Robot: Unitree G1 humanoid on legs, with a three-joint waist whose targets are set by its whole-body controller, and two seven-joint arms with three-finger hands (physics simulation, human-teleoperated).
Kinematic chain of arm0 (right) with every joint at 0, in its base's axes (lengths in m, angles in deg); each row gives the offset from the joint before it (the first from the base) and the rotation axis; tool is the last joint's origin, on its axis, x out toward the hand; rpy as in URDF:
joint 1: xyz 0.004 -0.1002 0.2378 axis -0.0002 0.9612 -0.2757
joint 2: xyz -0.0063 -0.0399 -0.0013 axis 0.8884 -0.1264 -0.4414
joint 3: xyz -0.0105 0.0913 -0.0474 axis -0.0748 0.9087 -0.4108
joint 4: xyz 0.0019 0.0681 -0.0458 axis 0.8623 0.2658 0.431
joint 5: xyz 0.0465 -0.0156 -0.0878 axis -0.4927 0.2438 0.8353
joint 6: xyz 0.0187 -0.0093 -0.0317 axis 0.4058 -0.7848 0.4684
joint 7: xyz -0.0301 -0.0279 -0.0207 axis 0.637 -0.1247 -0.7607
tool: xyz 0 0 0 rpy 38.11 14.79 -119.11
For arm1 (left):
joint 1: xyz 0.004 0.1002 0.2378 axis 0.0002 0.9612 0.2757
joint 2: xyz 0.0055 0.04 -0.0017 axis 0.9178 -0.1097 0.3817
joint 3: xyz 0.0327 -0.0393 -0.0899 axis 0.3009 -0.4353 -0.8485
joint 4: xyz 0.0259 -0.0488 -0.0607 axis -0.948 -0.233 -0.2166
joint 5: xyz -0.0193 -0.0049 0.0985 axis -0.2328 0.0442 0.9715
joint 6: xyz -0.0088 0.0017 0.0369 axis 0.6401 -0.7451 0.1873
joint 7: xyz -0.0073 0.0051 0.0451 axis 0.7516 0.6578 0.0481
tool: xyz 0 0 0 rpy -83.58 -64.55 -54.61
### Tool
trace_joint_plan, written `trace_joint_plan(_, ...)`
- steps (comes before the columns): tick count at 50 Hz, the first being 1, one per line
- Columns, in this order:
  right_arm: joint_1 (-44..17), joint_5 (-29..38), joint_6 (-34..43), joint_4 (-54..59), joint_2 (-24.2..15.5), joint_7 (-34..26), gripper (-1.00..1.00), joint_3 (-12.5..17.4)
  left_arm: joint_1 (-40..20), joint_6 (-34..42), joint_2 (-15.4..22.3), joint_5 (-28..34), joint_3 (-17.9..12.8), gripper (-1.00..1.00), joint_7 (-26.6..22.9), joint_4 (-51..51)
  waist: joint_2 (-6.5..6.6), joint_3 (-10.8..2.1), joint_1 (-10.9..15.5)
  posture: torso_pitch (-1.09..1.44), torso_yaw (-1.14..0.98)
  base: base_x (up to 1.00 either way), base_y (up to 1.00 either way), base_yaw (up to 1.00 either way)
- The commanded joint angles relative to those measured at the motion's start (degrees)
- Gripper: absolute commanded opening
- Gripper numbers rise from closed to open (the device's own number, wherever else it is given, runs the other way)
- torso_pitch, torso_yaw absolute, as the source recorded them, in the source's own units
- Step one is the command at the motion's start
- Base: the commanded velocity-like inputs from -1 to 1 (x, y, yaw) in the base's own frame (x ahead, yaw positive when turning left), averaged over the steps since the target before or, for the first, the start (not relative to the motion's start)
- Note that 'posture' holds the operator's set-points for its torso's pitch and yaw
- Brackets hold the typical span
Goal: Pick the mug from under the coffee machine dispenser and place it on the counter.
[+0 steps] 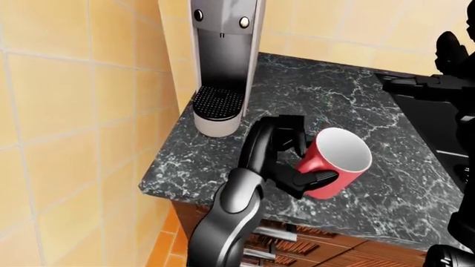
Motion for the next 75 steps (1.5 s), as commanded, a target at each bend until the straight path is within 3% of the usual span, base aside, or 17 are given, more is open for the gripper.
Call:
trace_joint_plan(1, -1.55, 0.09, -1.55, -1.69, -1.21, 0.26, 1.0, 0.97, -1.43, -2.51, -0.37, -0.66, -0.3, -1.0, -0.64, 2.74, -0.5, -1.37, 0.06, 0.0, 0.0, 0.0, 0.0, 0.0)
trace_joint_plan(27, -1.4, 0.21, -1.84, -1.65, -1.25, 0.07, 1.0, 1.0, 1.12, -8.12, 2.72, -1.61, -2.13, -1.0, -1.66, 0.55, -0.13, -1.4, 0.02, 0.0, 0.0, 0.0, 0.0, 0.0)
trace_joint_plan(59, -1.72, -0.01, -1.22, -2.11, -1.58, 0.18, 1.0, 1.13, 3.05, -10.7, 4.09, -0.33, -1.95, -1.0, -3.82, -1.1, 0.02, -1.49, -0.02, 0.0, 0.0, 0.0, 0.0, 0.0)
trace_joint_plan(67, -1.67, -0.01, -1.43, -1.92, -1.67, 0.09, 1.0, 1.12, 2.89, -10.09, 3.94, -0.25, -1.86, -0.68, -3.89, -0.72, 0.02, -1.48, -0.02, 0.0, 0.0, 0.0, 0.0, 0.0)
trace_joint_plan(75, -1.65, 0.09, -1.62, -1.73, -1.69, -0.05, 1.0, 1.15, 2.85, -9.83, 4.1, -0.33, -1.98, -0.65, -4.04, -0.6, 0.01, -1.47, -0.04, 0.0, 0.0, 0.0, 0.0, 0.0)
